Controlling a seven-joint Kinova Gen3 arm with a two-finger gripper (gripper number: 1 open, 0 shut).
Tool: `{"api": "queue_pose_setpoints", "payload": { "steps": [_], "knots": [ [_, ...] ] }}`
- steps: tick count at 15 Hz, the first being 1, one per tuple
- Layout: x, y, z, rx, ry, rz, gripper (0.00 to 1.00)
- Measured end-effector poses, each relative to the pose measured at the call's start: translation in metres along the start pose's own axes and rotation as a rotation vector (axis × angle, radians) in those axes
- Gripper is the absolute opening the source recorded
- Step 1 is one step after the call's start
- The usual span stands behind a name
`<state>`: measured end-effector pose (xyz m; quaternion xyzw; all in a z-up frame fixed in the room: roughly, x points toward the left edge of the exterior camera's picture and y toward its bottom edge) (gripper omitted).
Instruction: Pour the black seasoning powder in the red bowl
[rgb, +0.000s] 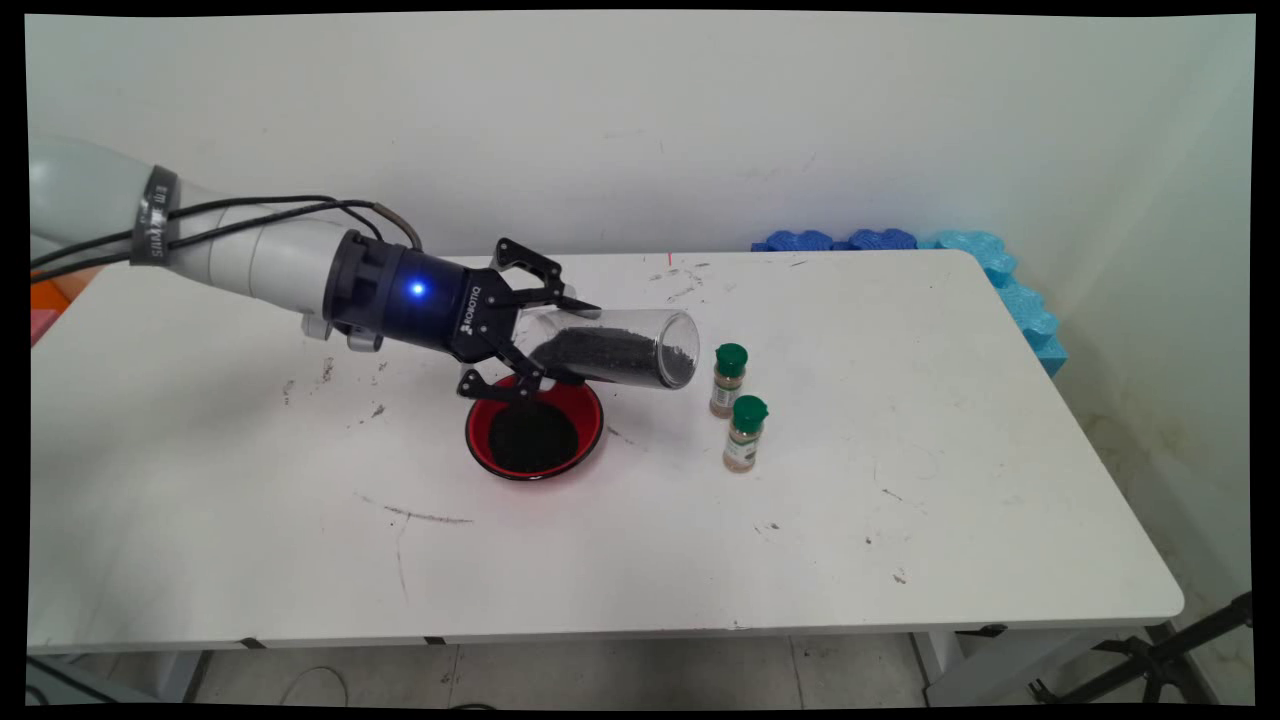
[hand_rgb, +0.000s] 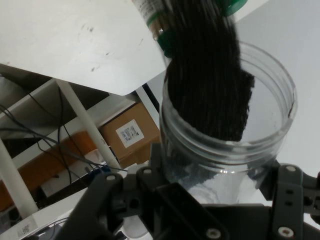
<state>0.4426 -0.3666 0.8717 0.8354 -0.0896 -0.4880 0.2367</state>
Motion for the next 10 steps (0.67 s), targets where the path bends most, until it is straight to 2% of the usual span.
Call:
{"api": "queue_pose_setpoints", "payload": {
  "steps": [7, 10],
  "knots": [
    [0.0020, 0.0001, -0.0007, 0.004, 0.005, 0.030, 0.00],
    [0.0026, 0.0018, -0.0007, 0.010, 0.009, 0.081, 0.00]
  ]
}}
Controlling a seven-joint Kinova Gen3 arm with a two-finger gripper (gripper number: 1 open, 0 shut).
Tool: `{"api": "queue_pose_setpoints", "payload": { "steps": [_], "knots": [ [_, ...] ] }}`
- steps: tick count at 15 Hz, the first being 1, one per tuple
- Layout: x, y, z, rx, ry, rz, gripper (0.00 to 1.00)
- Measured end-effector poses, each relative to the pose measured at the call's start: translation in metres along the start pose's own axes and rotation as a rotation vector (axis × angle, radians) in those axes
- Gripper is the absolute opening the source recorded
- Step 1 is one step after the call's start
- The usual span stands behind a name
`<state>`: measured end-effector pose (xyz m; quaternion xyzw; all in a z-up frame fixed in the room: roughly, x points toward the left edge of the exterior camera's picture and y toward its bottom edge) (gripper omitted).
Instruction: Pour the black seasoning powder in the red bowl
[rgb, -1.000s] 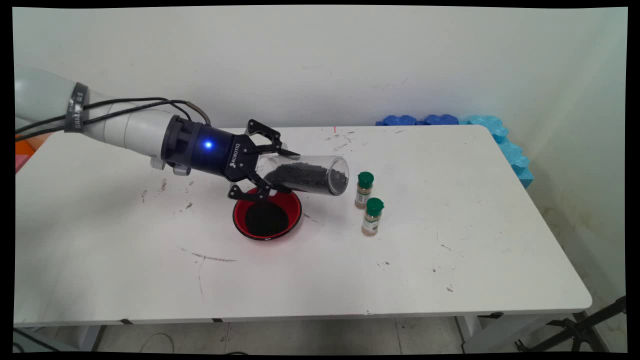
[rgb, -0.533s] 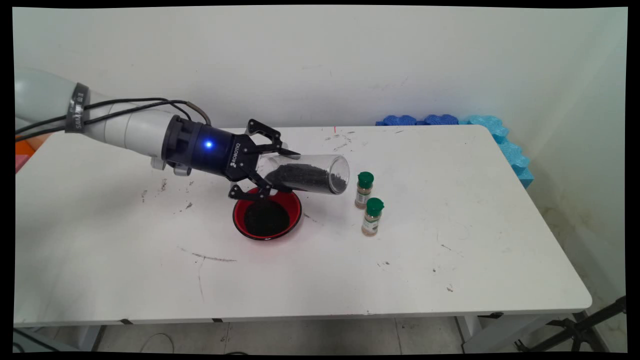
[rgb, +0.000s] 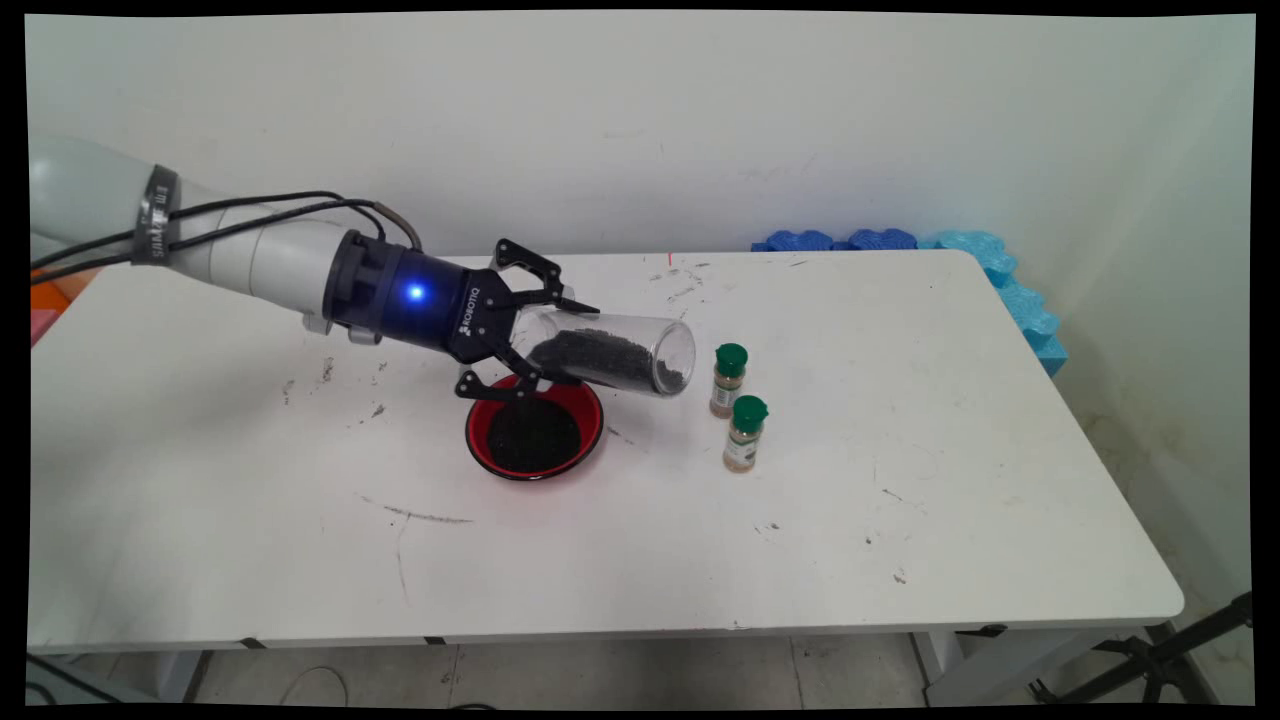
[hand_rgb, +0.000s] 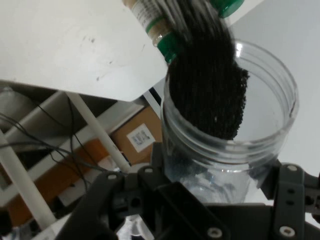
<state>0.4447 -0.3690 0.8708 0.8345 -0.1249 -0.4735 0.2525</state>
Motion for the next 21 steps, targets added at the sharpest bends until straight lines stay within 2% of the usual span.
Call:
{"api": "queue_pose_setpoints", "payload": {
  "steps": [2, 8, 14, 17, 21],
  "knots": [
    [0.001, 0.002, 0.000, 0.007, 0.004, 0.049, 0.00],
    [-0.002, 0.009, -0.001, 0.043, 0.004, 0.304, 0.00],
    [-0.007, 0.013, -0.003, 0.088, -0.011, 0.590, 0.00],
    [-0.009, 0.015, -0.004, 0.101, -0.018, 0.701, 0.00],
    [-0.016, 0.022, -0.005, 0.121, -0.030, 0.918, 0.00]
  ]
}}
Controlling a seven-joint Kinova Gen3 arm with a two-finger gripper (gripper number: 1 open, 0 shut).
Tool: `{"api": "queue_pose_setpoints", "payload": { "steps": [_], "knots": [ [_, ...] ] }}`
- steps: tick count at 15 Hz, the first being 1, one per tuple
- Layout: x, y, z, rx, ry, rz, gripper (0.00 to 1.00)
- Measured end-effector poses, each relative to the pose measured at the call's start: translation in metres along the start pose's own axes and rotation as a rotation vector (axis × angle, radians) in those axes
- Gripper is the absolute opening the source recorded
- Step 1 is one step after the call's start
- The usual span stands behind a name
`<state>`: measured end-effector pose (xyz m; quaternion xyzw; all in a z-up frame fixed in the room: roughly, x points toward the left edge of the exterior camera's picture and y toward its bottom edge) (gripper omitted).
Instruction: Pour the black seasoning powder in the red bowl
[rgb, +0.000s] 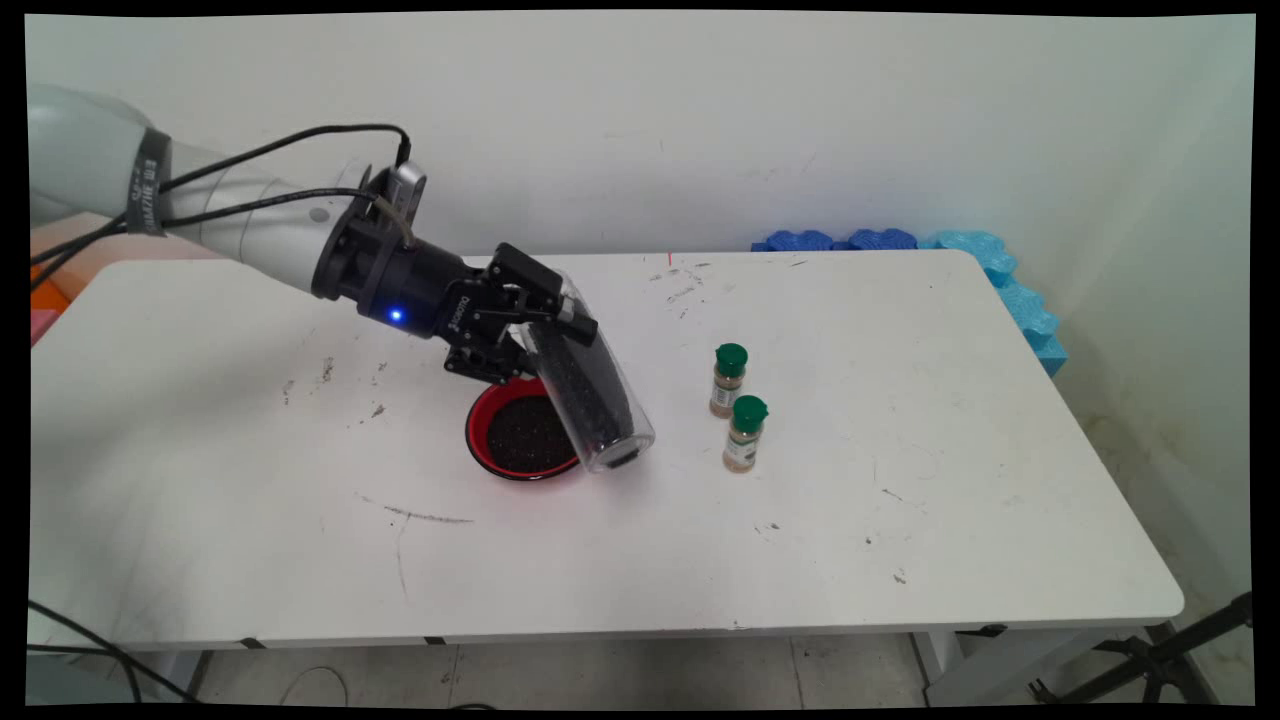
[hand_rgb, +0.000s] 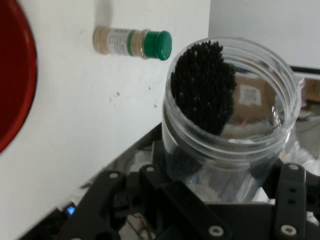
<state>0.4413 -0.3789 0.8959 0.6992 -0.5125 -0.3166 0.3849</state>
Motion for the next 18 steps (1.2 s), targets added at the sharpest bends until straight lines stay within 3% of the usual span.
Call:
{"api": "queue_pose_setpoints", "payload": {
  "steps": [8, 18],
  "knots": [
    [0.006, 0.019, -0.004, 0.040, 0.019, 0.381, 0.00],
    [0.004, 0.043, -0.003, 0.078, 0.021, 0.916, 0.00]
  ]
}}
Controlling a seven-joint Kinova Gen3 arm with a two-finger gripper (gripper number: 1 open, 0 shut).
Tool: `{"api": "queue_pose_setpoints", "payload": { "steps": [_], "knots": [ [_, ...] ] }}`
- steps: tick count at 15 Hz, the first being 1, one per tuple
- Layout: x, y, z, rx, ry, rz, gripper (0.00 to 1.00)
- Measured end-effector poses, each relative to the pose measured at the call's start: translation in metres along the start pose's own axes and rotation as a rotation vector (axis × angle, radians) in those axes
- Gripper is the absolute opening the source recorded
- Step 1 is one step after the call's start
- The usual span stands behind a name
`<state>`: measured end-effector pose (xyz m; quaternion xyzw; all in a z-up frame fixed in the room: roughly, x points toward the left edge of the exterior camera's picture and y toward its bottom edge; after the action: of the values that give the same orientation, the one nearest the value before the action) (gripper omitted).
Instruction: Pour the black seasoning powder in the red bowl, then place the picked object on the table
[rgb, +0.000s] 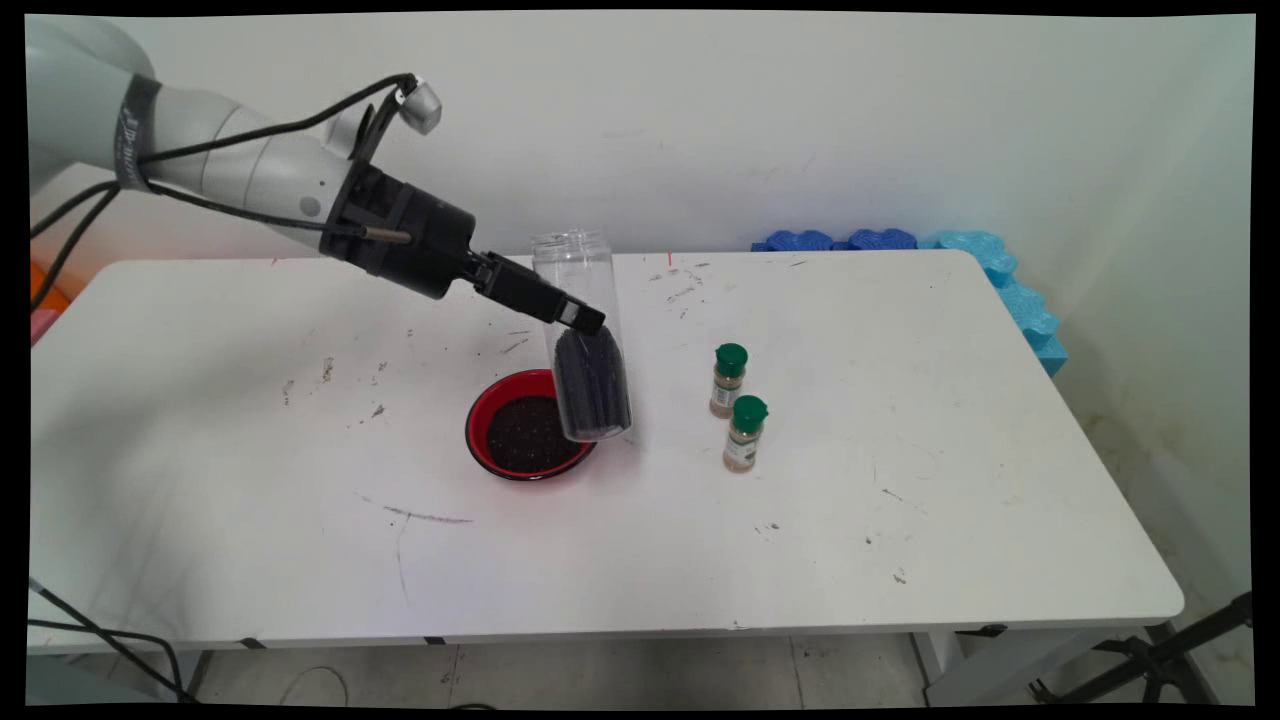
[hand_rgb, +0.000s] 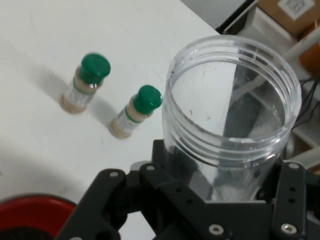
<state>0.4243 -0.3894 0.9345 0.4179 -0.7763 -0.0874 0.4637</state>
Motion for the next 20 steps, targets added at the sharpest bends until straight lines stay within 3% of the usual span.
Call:
{"api": "queue_pose_setpoints", "payload": {
  "steps": [8, 13, 20],
  "knots": [
    [0.020, 0.022, 0.004, 0.044, 0.014, 0.434, 0.00],
    [0.024, 0.032, 0.008, 0.067, 0.029, 0.547, 0.00],
    [0.021, 0.040, 0.017, 0.087, 0.025, 0.591, 0.00]
  ]
}}
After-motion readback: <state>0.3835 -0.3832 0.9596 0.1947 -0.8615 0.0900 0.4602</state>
